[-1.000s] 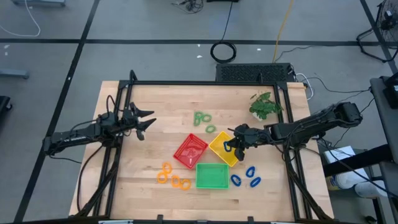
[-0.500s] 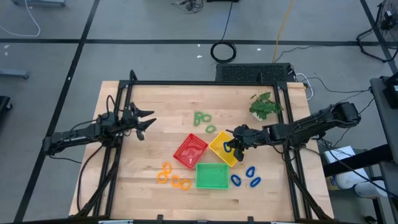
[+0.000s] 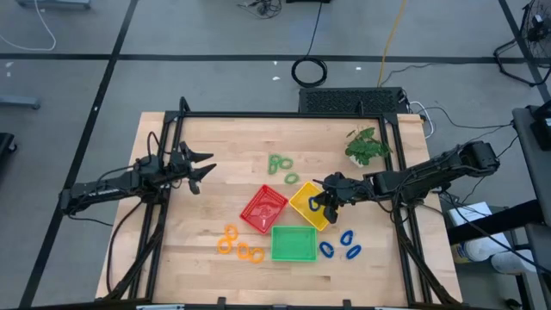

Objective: Sort spring keychains
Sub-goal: Put the blue spring keychain into the yellow bin

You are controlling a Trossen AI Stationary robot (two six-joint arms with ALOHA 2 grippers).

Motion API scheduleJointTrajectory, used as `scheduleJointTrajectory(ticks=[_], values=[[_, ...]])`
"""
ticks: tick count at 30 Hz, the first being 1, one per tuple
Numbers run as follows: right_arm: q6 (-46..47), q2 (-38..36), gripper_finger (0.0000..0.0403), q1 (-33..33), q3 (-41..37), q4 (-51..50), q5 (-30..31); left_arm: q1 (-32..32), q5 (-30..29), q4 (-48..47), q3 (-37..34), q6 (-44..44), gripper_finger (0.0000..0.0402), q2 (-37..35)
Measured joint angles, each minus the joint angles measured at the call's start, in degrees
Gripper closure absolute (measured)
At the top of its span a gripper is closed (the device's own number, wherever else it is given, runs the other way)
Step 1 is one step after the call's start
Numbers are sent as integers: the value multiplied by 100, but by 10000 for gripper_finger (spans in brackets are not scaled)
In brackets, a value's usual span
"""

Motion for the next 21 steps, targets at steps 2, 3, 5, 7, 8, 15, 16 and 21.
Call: scheduleJointTrajectory(ticks=[2, 3, 5, 7, 8, 15, 16, 21], values=[[0, 0, 327, 0, 0, 0, 0, -1, 0, 0, 1, 0, 217, -1], [0, 0, 320, -1, 0, 0, 0, -1, 0, 1, 0, 0, 217, -2], [0, 0, 307, -1, 0, 0, 0, 0, 0, -1, 0, 0, 217, -1], [-5, 0, 296, -2, 0, 0, 0, 0, 0, 0, 1, 0, 217, -2], [-25, 0, 291, 0, 0, 0, 0, 1, 0, -1, 0, 0, 217, 0], [-197, -5, 278, 63, 0, 391, -888, 1, 0, -1, 1, 0, 217, -1], [-178, -23, 278, 95, 0, 495, -1228, -1, 0, 0, 0, 0, 217, -1], [313, -53, 282, 541, 130, 444, -2171, 1, 0, -1, 0, 0, 217, -2]])
